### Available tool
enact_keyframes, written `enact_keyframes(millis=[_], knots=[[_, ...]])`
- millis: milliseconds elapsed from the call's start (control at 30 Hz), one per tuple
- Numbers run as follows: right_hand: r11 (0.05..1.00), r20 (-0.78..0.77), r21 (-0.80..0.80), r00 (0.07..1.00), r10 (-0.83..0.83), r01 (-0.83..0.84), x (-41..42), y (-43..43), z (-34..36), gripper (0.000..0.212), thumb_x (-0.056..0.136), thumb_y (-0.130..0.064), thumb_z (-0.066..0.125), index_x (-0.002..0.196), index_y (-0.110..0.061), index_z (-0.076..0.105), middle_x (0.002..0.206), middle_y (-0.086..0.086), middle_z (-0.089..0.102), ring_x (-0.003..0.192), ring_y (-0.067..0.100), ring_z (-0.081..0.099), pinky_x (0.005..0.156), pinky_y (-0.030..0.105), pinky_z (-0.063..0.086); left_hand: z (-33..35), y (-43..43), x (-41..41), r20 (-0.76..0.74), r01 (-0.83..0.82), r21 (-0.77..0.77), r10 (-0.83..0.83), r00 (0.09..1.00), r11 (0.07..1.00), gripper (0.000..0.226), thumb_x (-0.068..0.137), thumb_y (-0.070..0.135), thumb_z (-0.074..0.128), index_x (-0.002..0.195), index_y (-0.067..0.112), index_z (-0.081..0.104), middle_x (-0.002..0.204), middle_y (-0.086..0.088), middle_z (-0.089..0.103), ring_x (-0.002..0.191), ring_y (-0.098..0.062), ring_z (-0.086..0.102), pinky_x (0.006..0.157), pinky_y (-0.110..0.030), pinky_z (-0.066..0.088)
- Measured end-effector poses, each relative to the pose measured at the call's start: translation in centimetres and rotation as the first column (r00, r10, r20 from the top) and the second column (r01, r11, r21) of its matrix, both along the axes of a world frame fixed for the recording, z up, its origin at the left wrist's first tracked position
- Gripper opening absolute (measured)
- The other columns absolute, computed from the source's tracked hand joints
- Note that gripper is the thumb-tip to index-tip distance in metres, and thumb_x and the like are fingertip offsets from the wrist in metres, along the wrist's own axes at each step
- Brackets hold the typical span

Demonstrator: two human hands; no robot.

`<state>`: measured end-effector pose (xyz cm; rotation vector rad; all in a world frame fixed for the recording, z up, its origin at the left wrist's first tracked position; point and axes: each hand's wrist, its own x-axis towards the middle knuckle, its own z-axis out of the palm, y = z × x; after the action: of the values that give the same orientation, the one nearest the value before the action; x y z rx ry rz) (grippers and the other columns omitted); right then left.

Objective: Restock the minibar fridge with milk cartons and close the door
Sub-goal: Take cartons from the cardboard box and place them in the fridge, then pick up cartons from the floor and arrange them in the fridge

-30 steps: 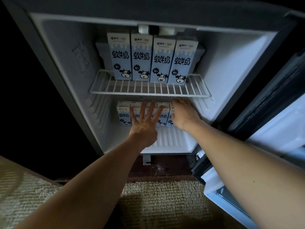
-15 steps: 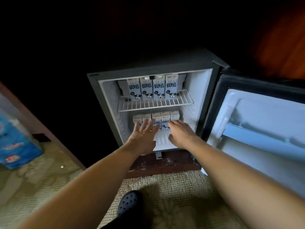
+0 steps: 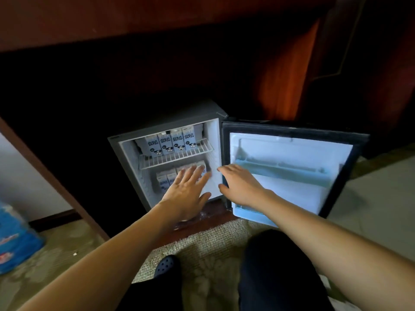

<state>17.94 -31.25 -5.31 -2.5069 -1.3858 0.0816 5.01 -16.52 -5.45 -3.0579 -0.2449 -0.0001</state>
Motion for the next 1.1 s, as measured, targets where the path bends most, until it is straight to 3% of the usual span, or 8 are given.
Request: enact_keyframes(millis=[133,267,367,667,833,1100], knots=[[0.995,-0.003,0.077,0.998,-0.062,0.063,-1.2,-6.4,1.2,0.050,0.098,-0.032,0.053,0.142,-0.011,0.046,0.138,0.007,0.055,0.131,0.027,0.045,0.108,0.041,0.038,2.2,-5.0,0.1,0.075,0.100,-0.056,-0.095,0.993,0.993,0.065,0.105,0.050,0.027,0.160,0.026,0.003,0.168,0.001,-0.006,0.153,-0.018,-0.014,0.125,-0.044,-0.003],[0.982,-0.008,0.121,0.990,-0.143,0.143,-2.1,-12.7,1.1,0.052,0.101,-0.033,0.051,0.147,-0.013,0.041,0.149,0.004,0.047,0.140,0.023,0.038,0.114,0.037,0.033,3.7,-9.4,1.4,0.101,0.190,-0.097,-0.180,0.978,0.977,0.064,0.105,0.049,0.028,0.160,0.026,0.005,0.168,0.003,-0.005,0.153,-0.016,-0.012,0.124,-0.040,-0.008],[0.968,-0.028,0.128,0.977,-0.213,0.215,-2.4,-17.5,0.4,0.056,0.102,-0.039,0.047,0.152,-0.016,0.035,0.156,0.001,0.039,0.145,0.021,0.031,0.116,0.036,0.028,3.7,-12.9,3.0,0.063,0.250,-0.114,-0.244,0.968,0.961,0.065,0.105,0.050,0.029,0.160,0.026,0.006,0.168,0.004,-0.006,0.153,-0.016,-0.013,0.124,-0.039,-0.009],[0.908,-0.123,0.114,0.912,-0.390,0.404,-3.2,-28.2,-2.6,0.054,0.103,-0.038,0.049,0.152,-0.021,0.034,0.157,-0.003,0.035,0.145,0.016,0.029,0.117,0.040,0.033,-0.8,-22.3,6.6,-0.125,0.386,-0.114,-0.399,0.908,0.915,0.075,0.101,0.052,0.043,0.160,0.028,0.002,0.167,-0.001,-0.011,0.153,-0.025,-0.016,0.123,-0.047,-0.007],[0.865,-0.114,0.048,0.863,-0.493,0.500,-3.7,-31.7,-6.5,0.057,0.103,-0.039,0.047,0.155,-0.022,0.030,0.159,-0.002,0.033,0.147,0.018,0.028,0.118,0.036,0.025,-4.9,-26.4,7.5,-0.161,0.386,-0.174,-0.412,0.897,0.906,0.073,0.102,0.047,0.045,0.160,0.024,0.007,0.168,-0.003,-0.002,0.154,-0.026,-0.009,0.124,-0.048,-0.003],[0.869,-0.131,-0.074,0.859,-0.494,0.489,-5.1,-37.6,-15.3,0.056,0.100,-0.033,0.050,0.151,-0.013,0.038,0.152,0.006,0.042,0.142,0.023,0.036,0.117,0.043,0.032,-12.2,-31.0,7.2,-0.222,0.420,-0.200,-0.458,0.861,0.885,0.068,0.097,0.043,0.055,0.156,0.024,0.026,0.162,-0.003,0.028,0.151,-0.026,0.017,0.124,-0.047,0.013]])
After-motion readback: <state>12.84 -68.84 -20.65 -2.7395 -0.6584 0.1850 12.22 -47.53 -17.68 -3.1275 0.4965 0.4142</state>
